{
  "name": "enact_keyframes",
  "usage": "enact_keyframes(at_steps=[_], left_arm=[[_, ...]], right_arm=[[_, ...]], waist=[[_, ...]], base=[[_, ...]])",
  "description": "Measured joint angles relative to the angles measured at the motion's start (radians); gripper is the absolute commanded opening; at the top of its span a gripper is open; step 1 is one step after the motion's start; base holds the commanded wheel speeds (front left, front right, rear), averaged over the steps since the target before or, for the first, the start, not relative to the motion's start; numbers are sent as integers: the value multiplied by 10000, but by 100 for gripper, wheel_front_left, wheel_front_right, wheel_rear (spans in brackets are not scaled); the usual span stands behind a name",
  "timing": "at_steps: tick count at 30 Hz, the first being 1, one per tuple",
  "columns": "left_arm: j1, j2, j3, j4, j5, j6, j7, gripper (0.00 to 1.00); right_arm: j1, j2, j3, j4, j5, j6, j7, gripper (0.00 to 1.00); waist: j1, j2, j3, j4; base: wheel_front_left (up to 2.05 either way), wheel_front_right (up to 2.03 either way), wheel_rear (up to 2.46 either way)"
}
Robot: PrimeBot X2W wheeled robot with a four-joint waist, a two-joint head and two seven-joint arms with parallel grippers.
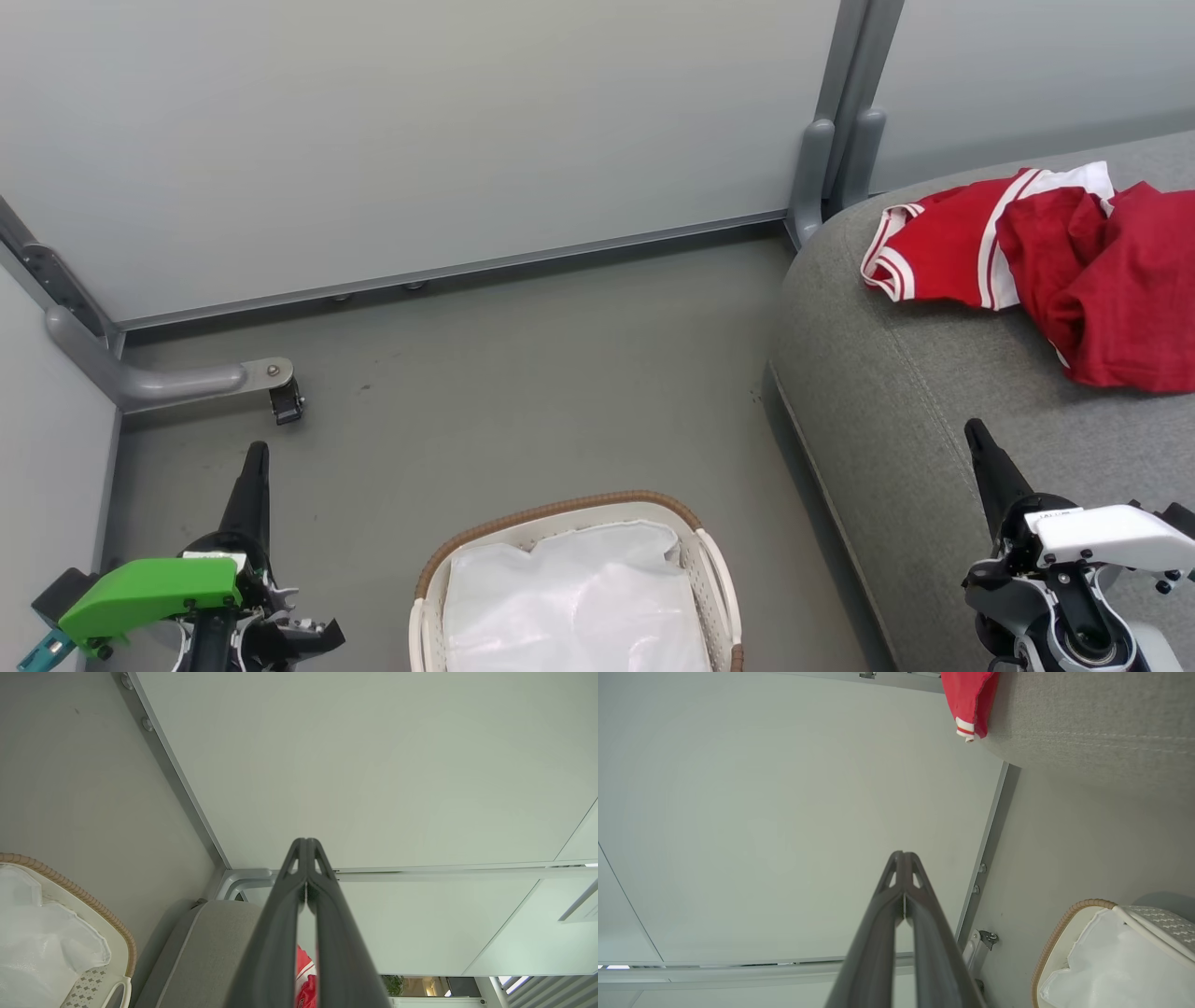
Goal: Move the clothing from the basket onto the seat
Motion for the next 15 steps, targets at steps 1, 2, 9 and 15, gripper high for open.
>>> enact_keyframes(at_steps=[1, 2, 9, 15], left_arm=[[0, 0, 6, 2, -61, -8, 12, 0], [0, 0, 17, 2, -107, -10, 38, 0], [-49, 0, 92, -4, -477, -58, 142, 0], [-93, 0, 130, -12, -683, -69, 213, 0]], right_arm=[[0, 0, -12, -6, 79, 0, 19, 0], [0, 0, -17, -10, 130, 0, 23, 0], [2, -4, -81, -33, 594, 0, 148, 0], [3, -6, -111, -44, 798, 0, 205, 0]], waist=[[0, 0, -3, -5], [0, 0, -6, -9], [0, 0, -26, -41], [0, 0, -35, -55]], base=[[0, 0, 0], [0, 0, 0], [0, 0, 0], [0, 0, 0]])
